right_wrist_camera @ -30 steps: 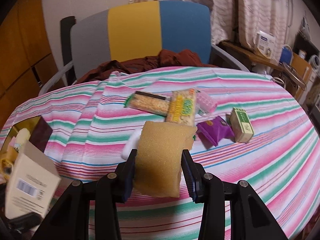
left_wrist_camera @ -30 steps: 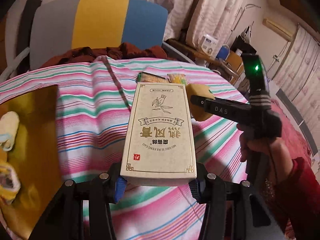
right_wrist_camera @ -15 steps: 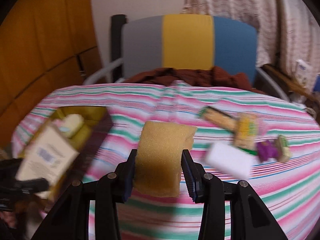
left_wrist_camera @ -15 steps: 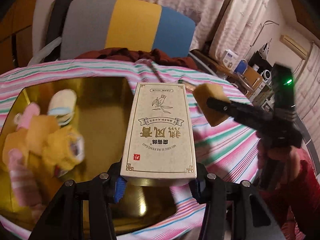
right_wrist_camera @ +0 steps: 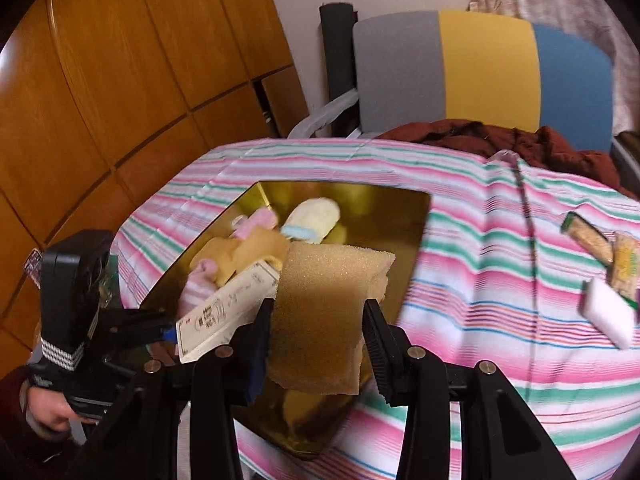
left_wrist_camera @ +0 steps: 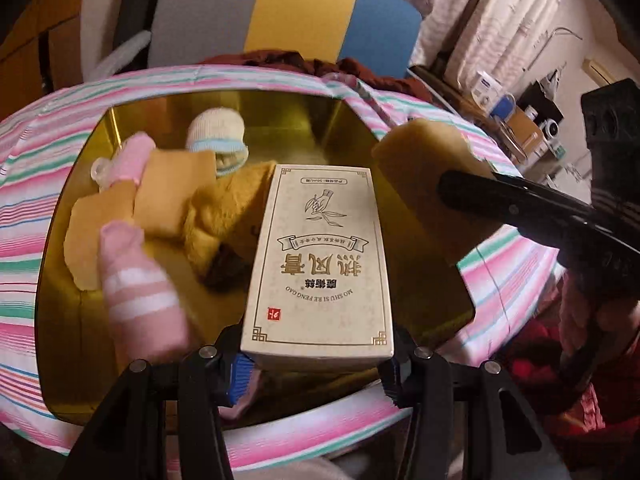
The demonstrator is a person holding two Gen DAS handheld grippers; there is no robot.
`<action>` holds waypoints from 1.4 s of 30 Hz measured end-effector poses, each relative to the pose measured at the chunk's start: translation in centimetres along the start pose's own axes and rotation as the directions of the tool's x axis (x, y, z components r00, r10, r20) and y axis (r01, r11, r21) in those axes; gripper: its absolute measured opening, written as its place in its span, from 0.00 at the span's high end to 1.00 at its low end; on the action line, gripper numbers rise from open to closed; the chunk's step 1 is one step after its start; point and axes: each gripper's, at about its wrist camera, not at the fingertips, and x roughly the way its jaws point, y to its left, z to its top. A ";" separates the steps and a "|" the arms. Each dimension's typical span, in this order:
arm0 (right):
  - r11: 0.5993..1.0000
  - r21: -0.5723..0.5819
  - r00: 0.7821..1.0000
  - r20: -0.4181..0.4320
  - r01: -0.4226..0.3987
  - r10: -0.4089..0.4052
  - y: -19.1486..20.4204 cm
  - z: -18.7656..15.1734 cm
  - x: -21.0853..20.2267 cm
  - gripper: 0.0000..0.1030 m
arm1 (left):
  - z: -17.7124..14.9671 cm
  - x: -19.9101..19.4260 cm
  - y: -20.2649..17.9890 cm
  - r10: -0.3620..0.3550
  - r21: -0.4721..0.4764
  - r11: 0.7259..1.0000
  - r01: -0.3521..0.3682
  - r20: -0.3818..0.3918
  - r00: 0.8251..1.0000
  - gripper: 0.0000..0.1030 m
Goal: Organize objects
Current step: 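Lower the sponge and cream box into the gold tray and open both grippers, then move both grippers back from the tray to the remaining items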
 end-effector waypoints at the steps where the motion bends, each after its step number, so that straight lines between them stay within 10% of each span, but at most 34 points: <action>1: 1.000 0.008 1.000 -0.013 -0.002 0.002 0.2 -0.1 0.5 0.58 | -0.1 -0.2 0.1 -0.001 0.017 1.000 0.001 -0.005 1.000 0.50; 7: 0.999 0.038 0.998 -0.055 0.008 -0.006 0.9 -0.6 2.0 0.54 | -0.7 -0.4 -0.5 0.131 0.212 0.970 -0.119 -0.041 0.991 0.48; 11: 0.998 0.060 0.999 -0.051 -0.006 0.009 1.2 -0.8 1.8 0.34 | -0.9 -1.1 0.8 0.187 0.205 0.963 -0.174 -0.049 0.981 0.40; 18: 0.997 0.072 0.999 -0.032 -0.001 0.004 0.9 -0.9 0.7 0.34 | -1.0 -3.4 2.9 0.104 0.055 0.993 -0.103 -0.004 0.995 0.33; 26: 0.995 0.096 1.000 -0.012 0.005 -0.004 0.1 -0.8 0.1 0.34 | -0.5 -3.6 5.5 0.211 -0.107 0.972 -0.209 0.010 0.977 0.33; 42: 0.976 0.204 0.996 0.027 0.073 -0.080 -5.0 -1.1 -2.6 0.33 | 0.8 -6.6 3.4 0.135 -0.277 0.958 -0.070 0.223 0.965 0.33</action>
